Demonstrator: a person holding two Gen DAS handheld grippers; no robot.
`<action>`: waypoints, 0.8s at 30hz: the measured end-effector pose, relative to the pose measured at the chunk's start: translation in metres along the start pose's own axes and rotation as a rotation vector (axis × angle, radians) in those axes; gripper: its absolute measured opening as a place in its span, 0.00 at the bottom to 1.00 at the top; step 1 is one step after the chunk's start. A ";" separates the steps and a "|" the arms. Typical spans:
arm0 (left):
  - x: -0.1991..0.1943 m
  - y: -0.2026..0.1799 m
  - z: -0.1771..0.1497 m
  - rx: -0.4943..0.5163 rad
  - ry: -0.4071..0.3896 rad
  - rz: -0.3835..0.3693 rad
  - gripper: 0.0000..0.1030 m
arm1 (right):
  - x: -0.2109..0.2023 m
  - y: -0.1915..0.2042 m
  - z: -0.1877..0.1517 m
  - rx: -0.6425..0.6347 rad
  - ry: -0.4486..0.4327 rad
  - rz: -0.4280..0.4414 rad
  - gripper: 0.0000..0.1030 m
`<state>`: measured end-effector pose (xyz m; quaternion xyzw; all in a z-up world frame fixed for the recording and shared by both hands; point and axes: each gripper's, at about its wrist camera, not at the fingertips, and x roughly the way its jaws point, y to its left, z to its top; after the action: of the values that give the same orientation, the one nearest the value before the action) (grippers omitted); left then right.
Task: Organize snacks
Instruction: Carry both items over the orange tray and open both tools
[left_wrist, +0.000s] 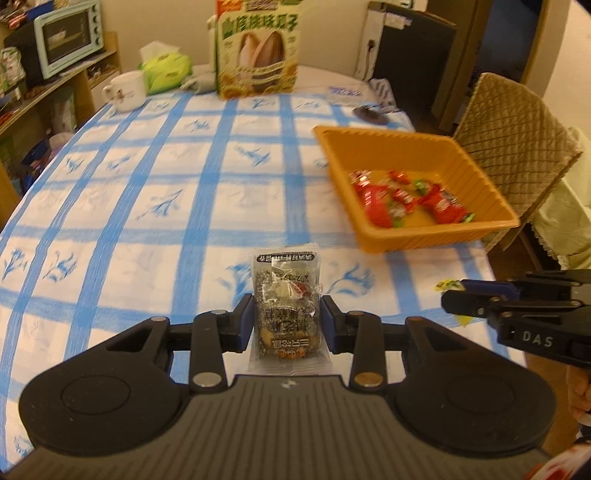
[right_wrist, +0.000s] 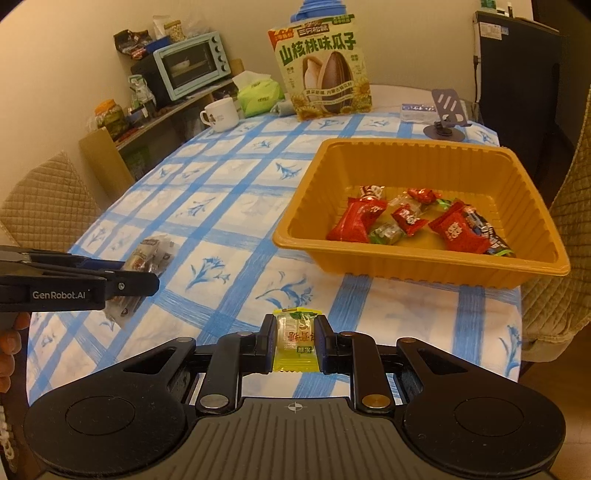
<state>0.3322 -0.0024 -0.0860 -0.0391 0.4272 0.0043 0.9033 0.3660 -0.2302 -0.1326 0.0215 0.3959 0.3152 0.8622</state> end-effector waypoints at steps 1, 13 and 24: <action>-0.001 -0.005 0.003 0.008 -0.008 -0.008 0.33 | -0.003 -0.003 0.002 0.005 -0.006 -0.002 0.21; 0.011 -0.065 0.045 0.089 -0.063 -0.085 0.33 | -0.033 -0.053 0.025 0.051 -0.094 -0.048 0.21; 0.045 -0.111 0.083 0.128 -0.073 -0.118 0.33 | -0.032 -0.099 0.053 0.102 -0.144 -0.064 0.21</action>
<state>0.4296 -0.1076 -0.0607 -0.0061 0.3903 -0.0751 0.9176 0.4388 -0.3161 -0.1030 0.0753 0.3490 0.2644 0.8959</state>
